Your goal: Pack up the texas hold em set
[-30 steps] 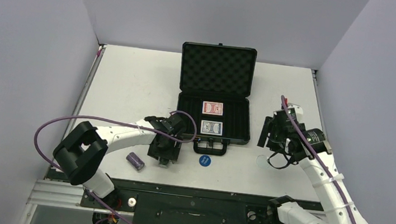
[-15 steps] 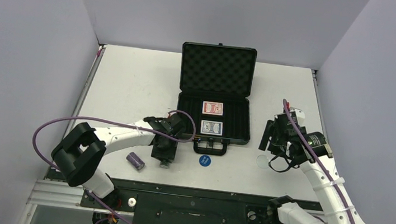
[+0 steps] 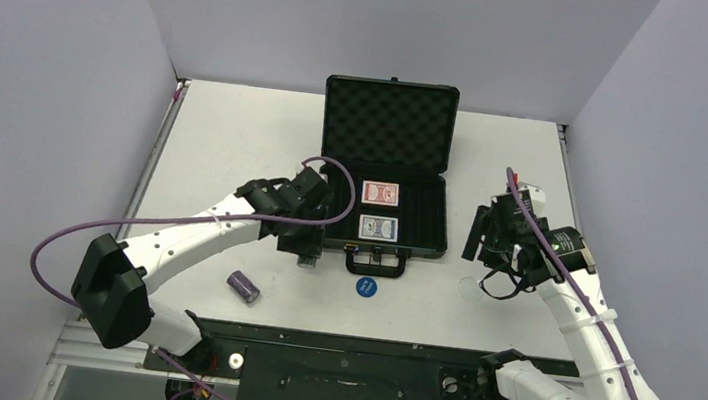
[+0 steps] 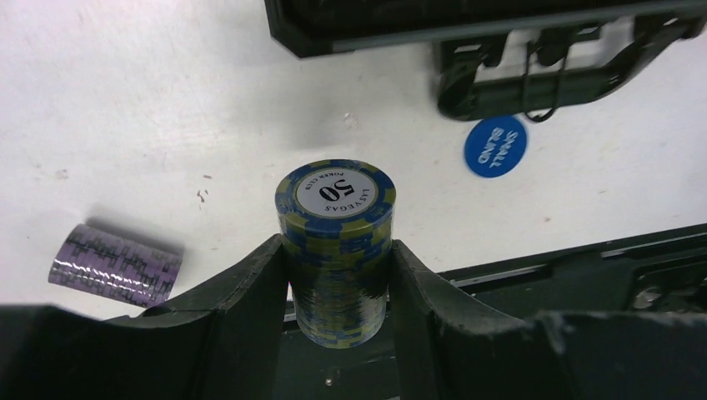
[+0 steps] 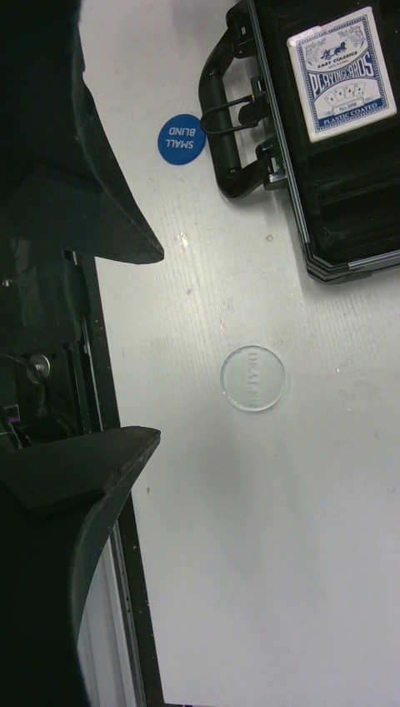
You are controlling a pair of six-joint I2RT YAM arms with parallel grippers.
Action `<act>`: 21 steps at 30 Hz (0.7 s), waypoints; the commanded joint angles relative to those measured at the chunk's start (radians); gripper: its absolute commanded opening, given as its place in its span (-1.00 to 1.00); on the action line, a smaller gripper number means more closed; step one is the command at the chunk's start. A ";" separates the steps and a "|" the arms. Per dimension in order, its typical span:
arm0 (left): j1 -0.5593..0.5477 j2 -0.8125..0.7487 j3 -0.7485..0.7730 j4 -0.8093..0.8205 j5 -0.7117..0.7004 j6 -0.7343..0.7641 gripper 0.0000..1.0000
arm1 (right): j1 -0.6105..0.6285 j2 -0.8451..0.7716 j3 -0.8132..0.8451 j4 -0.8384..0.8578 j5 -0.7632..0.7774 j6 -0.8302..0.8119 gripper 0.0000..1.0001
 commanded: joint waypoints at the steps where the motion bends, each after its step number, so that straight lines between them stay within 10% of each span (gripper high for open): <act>1: 0.050 0.013 0.144 -0.035 -0.009 0.045 -1.00 | -0.008 -0.018 0.016 0.003 0.012 0.008 0.34; 21: 0.202 0.464 0.570 0.003 0.083 0.173 -1.00 | -0.008 -0.101 -0.037 -0.058 -0.009 0.044 0.33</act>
